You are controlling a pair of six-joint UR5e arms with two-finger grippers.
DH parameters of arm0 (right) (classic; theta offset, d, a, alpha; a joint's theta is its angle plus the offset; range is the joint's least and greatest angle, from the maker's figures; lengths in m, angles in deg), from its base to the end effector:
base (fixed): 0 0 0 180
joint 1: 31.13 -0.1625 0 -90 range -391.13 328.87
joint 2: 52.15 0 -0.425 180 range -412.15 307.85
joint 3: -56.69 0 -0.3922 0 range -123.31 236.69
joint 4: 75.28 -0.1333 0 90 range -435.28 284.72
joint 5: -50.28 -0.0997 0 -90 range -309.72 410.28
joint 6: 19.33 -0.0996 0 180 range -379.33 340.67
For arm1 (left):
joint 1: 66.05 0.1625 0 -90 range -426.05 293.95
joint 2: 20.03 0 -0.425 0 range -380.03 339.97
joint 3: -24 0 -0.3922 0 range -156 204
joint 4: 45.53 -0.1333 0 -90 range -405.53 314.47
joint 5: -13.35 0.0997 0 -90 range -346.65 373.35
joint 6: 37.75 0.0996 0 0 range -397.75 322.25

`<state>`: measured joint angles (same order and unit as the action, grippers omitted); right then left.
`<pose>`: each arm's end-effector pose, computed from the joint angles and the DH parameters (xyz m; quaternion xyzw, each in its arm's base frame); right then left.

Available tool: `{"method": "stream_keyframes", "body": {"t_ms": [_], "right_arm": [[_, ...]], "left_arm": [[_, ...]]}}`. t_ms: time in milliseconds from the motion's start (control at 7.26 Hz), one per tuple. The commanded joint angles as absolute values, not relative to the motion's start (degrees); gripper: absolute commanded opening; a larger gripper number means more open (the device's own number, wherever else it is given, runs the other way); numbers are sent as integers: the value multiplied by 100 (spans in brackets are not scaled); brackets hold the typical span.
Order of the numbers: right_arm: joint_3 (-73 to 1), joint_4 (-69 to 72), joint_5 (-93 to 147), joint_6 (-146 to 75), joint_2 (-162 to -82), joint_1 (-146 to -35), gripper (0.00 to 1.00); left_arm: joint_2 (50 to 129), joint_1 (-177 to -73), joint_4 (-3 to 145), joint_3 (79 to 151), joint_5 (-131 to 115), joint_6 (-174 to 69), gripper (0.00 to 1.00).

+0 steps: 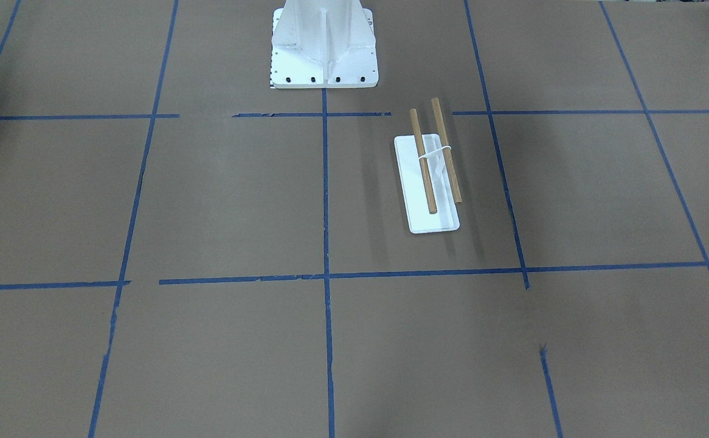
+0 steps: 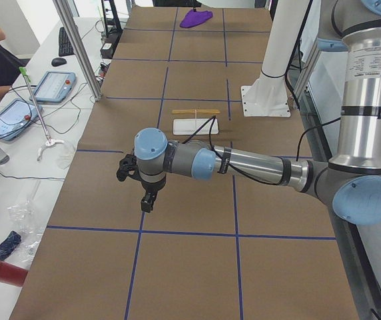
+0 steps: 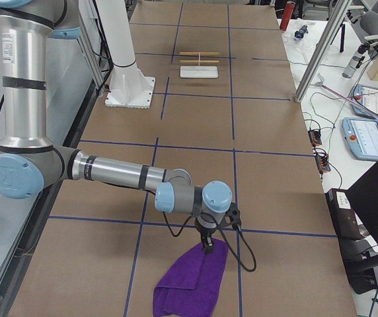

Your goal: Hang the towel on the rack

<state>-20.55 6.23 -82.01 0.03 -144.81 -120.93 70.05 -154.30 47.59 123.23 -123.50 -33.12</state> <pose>0.0647 -0.4487 0.7765 0.0043 -0.3644 -0.1367 0.9211 -0.0453 -0.5013 0.5691 0.1092 0.3926 0.0937 0.9084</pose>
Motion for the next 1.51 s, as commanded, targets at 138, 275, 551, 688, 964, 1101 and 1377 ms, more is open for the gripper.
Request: {"method": "stream_keyframes", "body": {"t_ms": [138, 275, 551, 688, 964, 1101, 1377], "right_arm": [[-372, 13, -8253, 159, -13970, -12315, 100], [-169, 13, -8244, 133, -13873, -12315, 96], [96, 13, -8235, 132, -13854, -12315, 92], [149, 13, -8192, 132, -13846, -12315, 90], [455, 13, -8156, 123, -13680, -12298, 85], [562, 5, -8130, 123, -13592, -12297, 83], [598, 4, -7980, 97, -13538, -12297, 75]], "left_arm": [[7006, -15429, 4824, 12287, -12349, -3300, 100], [7015, -15420, 4824, 12287, -12349, -3309, 100], [7015, -15411, 4824, 12331, -12349, -3309, 100], [7023, -15411, 4824, 12349, -12349, -3318, 100], [7023, -15411, 4833, 12384, -12358, -3318, 100], [7023, -15420, 4903, 12384, -12350, -3318, 100], [7023, -15420, 4904, 12384, -12358, -3318, 100]]}}
